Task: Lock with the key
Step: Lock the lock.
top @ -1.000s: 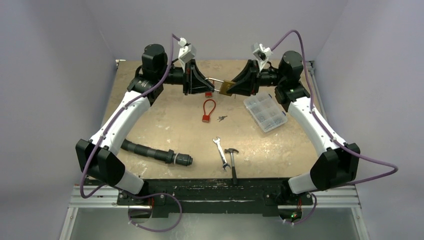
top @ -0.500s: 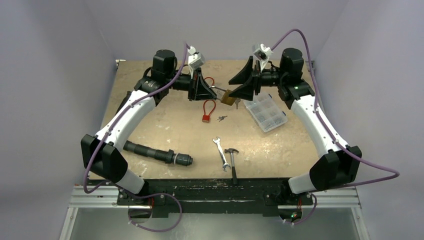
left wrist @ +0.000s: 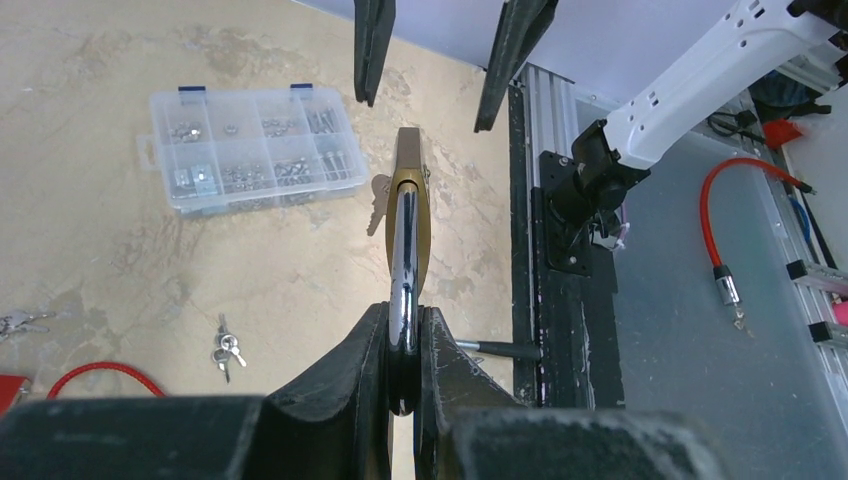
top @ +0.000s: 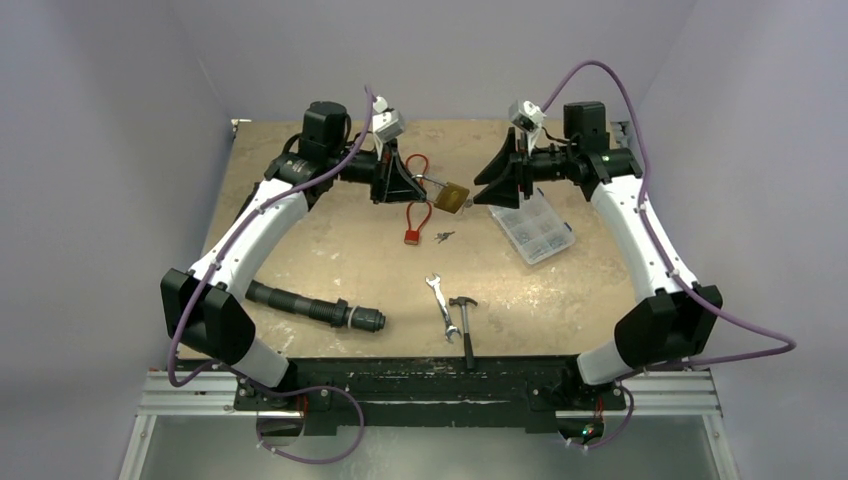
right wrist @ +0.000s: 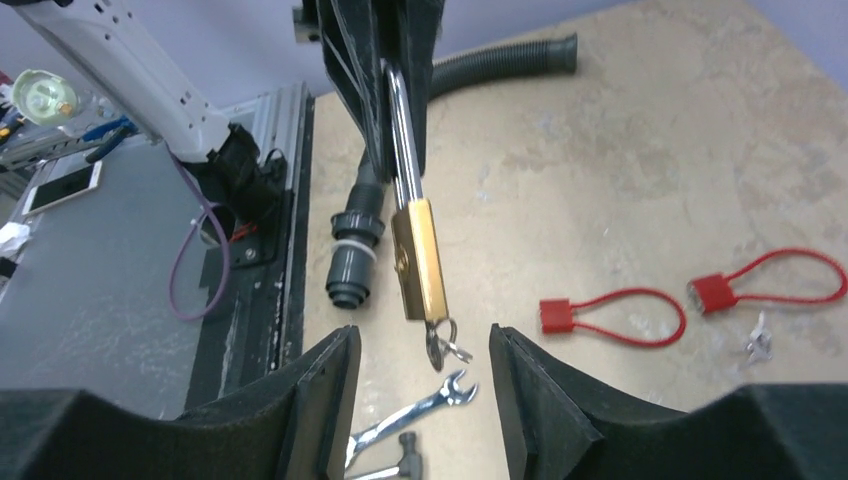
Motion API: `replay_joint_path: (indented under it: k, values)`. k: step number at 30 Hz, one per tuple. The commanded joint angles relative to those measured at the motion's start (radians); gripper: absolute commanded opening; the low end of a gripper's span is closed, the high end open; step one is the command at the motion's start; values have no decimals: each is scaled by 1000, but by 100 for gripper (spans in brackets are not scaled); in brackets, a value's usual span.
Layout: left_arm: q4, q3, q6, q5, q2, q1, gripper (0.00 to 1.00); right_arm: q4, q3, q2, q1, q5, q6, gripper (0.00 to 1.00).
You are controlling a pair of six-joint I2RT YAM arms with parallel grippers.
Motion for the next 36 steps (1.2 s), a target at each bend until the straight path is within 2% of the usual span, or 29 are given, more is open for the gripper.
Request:
replay_joint_path:
  k: [1, 6, 10, 14, 21, 27, 30, 36]
  values:
    - [26, 59, 47, 73, -9, 5, 0, -209, 40, 24, -8, 11, -185, 57]
    - [30, 65, 46, 84, -9, 5, 0, -243, 30, 55, -8, 23, -238, 54]
    - [40, 71, 36, 86, -8, 5, 0, -362, 68, 90, -6, 16, -347, 51]
    - [55, 68, 26, 86, -7, 4, 0, -410, 86, 113, 4, 1, -382, 48]
    - [67, 64, 20, 88, -1, 4, 0, -396, 100, 109, 24, -15, -362, 48]
    - [66, 62, 20, 91, 2, 2, 0, -320, 90, 94, 33, -20, -284, 46]
    - [66, 62, 20, 90, 2, 2, 0, -309, 95, 95, 36, -23, -272, 36]
    - [70, 61, 13, 81, 1, 11, 0, -348, 91, 105, 38, -14, -320, 6]
